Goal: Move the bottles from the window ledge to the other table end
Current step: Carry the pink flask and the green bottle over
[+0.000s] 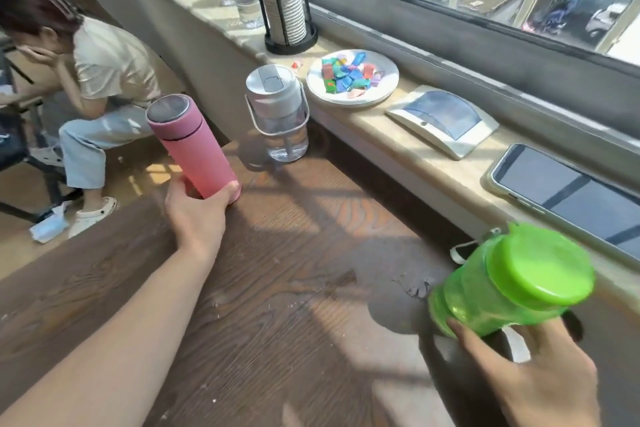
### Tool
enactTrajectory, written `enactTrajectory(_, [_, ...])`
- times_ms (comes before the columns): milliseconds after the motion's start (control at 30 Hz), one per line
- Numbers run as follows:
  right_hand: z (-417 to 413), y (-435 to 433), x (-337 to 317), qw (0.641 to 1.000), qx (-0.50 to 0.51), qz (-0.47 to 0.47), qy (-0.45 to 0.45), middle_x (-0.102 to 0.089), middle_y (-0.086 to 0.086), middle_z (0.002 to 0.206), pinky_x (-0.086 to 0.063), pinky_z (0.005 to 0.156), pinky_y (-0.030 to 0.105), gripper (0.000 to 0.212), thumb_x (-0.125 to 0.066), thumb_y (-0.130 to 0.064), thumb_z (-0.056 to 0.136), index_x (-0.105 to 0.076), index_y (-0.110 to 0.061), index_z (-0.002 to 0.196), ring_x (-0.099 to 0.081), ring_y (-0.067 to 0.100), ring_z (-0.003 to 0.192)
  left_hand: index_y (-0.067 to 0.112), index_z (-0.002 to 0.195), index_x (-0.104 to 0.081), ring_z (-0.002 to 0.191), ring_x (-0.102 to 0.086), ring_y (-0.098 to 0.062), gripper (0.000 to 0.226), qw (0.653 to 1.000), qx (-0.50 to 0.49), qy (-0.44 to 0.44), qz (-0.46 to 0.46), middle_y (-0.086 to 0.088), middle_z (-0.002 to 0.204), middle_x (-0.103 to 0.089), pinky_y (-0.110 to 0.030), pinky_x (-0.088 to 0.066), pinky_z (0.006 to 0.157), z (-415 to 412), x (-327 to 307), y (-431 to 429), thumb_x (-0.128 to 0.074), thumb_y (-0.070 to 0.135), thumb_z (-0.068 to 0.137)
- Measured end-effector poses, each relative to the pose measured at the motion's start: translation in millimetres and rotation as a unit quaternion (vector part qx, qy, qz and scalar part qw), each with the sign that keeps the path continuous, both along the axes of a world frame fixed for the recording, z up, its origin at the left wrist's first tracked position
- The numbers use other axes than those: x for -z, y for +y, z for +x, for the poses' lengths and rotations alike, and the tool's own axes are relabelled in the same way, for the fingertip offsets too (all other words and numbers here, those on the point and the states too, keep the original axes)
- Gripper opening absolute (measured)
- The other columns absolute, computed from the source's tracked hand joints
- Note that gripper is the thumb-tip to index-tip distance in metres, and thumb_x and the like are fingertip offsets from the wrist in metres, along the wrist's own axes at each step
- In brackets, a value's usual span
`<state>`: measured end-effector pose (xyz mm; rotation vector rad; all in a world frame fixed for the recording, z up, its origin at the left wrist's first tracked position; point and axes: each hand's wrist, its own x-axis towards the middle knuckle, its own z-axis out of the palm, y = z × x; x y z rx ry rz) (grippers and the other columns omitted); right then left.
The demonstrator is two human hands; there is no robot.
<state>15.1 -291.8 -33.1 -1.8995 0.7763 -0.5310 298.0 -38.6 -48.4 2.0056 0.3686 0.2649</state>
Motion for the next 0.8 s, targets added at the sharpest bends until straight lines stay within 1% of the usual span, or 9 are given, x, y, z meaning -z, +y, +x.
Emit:
enactTrajectory(67, [11.3, 1.0, 3.7, 0.998, -0.041, -0.029, 0.044, -0.067, -0.046, 0.092, -0.037, 0.08, -0.01, 0.068, -0.098, -0.036, 0.055, -0.061, -0.064, 0.104, -0.07, 0.0, 0.096, 0.013, 0.121, -0.071, 0.09, -0.071, -0.02, 0.06, 1.0, -0.009, 0.002, 0.001, 0.001, 0.104, -0.074, -0.016, -0.05, 0.078, -10.9, -2.4, 12.7, -0.097, 0.018, 0.068])
enactTrajectory(133, [22.1, 11.1, 12.0, 0.995, -0.059, -0.065, 0.051, -0.07, -0.029, 0.079, -0.041, 0.075, 0.0, 0.067, -0.1, -0.021, 0.054, -0.064, -0.049, 0.103, -0.07, 0.013, 0.089, 0.021, 0.113, -0.072, 0.086, -0.075, -0.018, 0.057, 1.0, -0.011, -0.001, -0.007, 0.005, 0.097, -0.076, -0.026, -0.052, 0.082, -27.6, -4.9, 31.8, -0.099, 0.02, 0.063])
enactTrajectory(167, [28.8, 19.8, 14.3, 0.992, -0.077, -0.091, 0.048, -0.069, -0.021, 0.084, -0.042, 0.072, 0.009, 0.065, -0.1, -0.017, 0.055, -0.066, -0.038, 0.106, -0.07, 0.017, 0.087, 0.026, 0.107, -0.072, 0.083, -0.076, -0.011, 0.053, 1.0, -0.013, -0.001, -0.015, 0.009, 0.092, -0.076, -0.027, -0.054, 0.082, -38.8, -7.3, 43.8, -0.099, 0.021, 0.062])
enactTrajectory(233, [48.4, 48.7, 8.2, 0.989, -0.111, -0.087, 0.035, -0.068, -0.008, 0.09, -0.044, 0.075, 0.025, 0.061, -0.099, -0.018, 0.058, -0.068, -0.023, 0.11, -0.068, 0.018, 0.087, 0.034, 0.095, -0.069, 0.078, -0.073, 0.007, 0.045, 0.999, -0.024, 0.0, -0.028, 0.021, 0.082, -0.075, -0.026, -0.055, 0.078, -64.5, -11.3, 71.1, -0.099, 0.024, 0.062])
enactTrajectory(300, [64.3, 72.9, 4.4, 0.988, -0.142, -0.055, 0.025, -0.071, -0.011, 0.094, -0.049, 0.082, 0.033, 0.057, -0.097, -0.026, 0.061, -0.064, -0.031, 0.108, -0.067, 0.011, 0.09, 0.04, 0.087, -0.068, 0.073, -0.072, 0.015, 0.043, 0.999, -0.025, 0.004, -0.03, 0.029, 0.076, -0.077, -0.023, -0.056, 0.075, -89.0, -13.5, 93.8, -0.099, 0.025, 0.062])
enactTrajectory(400, [90.6, 124.9, 4.5, 0.976, -0.21, -0.05, 0.002, -0.067, -0.028, 0.093, -0.045, 0.079, 0.005, 0.053, -0.096, -0.027, 0.064, -0.062, -0.035, 0.104, -0.064, -0.02, 0.086, 0.039, 0.092, -0.072, 0.078, -0.076, 0.009, 0.045, 0.998, -0.062, 0.009, -0.03, 0.032, 0.084, -0.079, -0.031, -0.063, 0.08, -129.0, -12.7, 152.9, -0.101, 0.026, 0.059])
enactTrajectory(467, [105.8, 165.3, 4.1, 0.966, -0.255, -0.032, -0.005, -0.064, -0.033, 0.095, -0.041, 0.076, -0.004, 0.052, -0.096, -0.022, 0.066, -0.062, -0.033, 0.104, -0.057, -0.032, 0.087, 0.038, 0.097, -0.074, 0.083, -0.079, 0.003, 0.048, 0.996, -0.087, 0.017, -0.031, 0.026, 0.088, -0.082, -0.04, -0.065, 0.085, -157.3, -11.5, 194.3, -0.101, 0.028, 0.058])
enactTrajectory(600, [128.7, 251.1, 7.3, 0.938, -0.344, -0.03, -0.027, -0.066, -0.028, 0.096, -0.039, 0.075, -0.007, 0.05, -0.096, -0.019, 0.065, -0.065, -0.024, 0.104, -0.056, -0.034, 0.087, 0.051, 0.096, -0.073, 0.089, -0.081, -0.001, 0.053, 0.989, -0.144, 0.006, -0.028, 0.024, 0.09, -0.083, -0.046, -0.065, 0.089, -219.2, -16.9, 266.9, -0.1, 0.024, 0.06])
enactTrajectory(800, [140.0, 377.0, 2.6, 0.881, -0.473, 0.005, -0.032, -0.069, -0.041, 0.093, -0.043, 0.084, -0.002, 0.059, -0.097, -0.022, 0.065, -0.063, -0.03, 0.113, -0.064, -0.02, 0.099, 0.051, 0.094, -0.075, 0.091, -0.081, 0.003, 0.06, 0.971, -0.235, -0.004, -0.03, 0.025, 0.089, -0.083, -0.03, -0.063, 0.087, -302.9, -13.8, 332.9, -0.1, 0.008, 0.06])
